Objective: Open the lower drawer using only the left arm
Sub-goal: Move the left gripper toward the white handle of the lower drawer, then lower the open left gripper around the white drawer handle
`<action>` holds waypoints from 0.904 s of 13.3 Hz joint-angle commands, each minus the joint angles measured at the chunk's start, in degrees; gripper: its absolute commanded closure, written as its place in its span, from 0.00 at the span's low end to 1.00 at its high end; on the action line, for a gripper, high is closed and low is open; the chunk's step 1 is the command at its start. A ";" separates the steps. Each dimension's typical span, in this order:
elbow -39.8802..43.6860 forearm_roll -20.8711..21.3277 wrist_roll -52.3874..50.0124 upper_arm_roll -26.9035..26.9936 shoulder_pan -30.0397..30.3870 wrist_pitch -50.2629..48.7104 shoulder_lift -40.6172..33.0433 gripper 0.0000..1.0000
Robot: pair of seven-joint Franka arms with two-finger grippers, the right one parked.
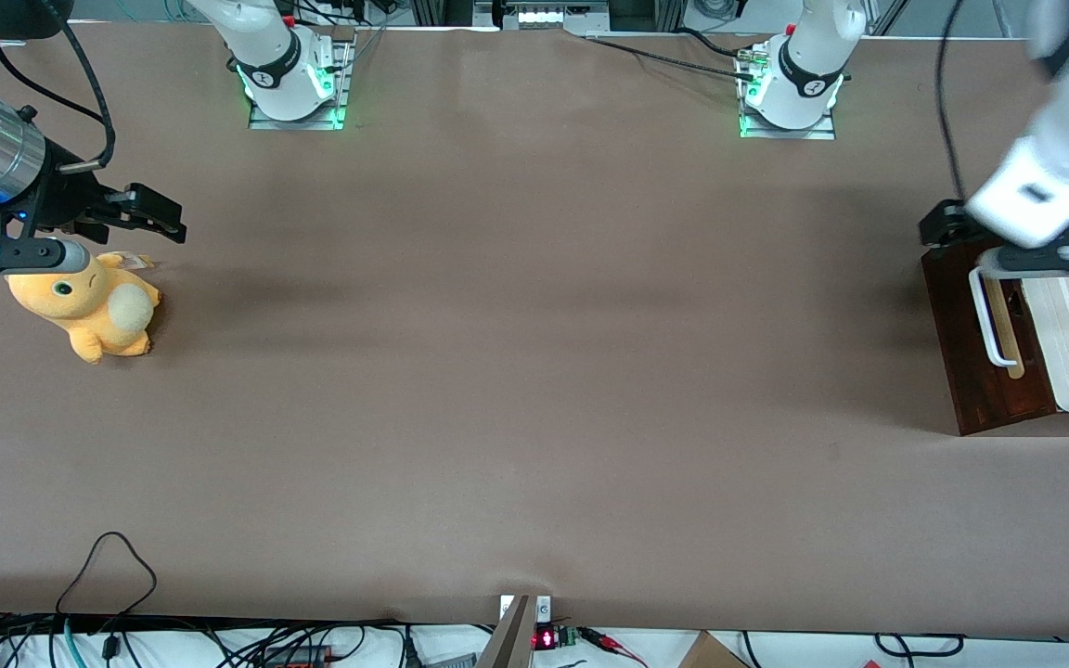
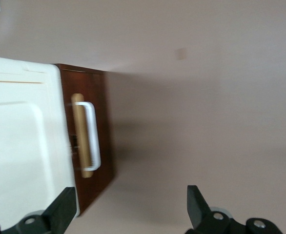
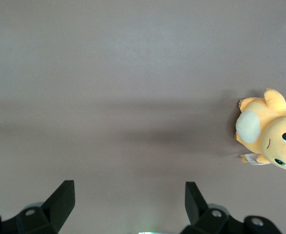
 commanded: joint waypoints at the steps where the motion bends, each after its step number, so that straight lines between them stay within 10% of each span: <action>1: -5.41 9.14 -10.45 -5.28 0.29 -1.06 0.78 0.00; 12: -28.46 40.78 -36.87 -9.34 -0.15 -2.40 10.09 0.00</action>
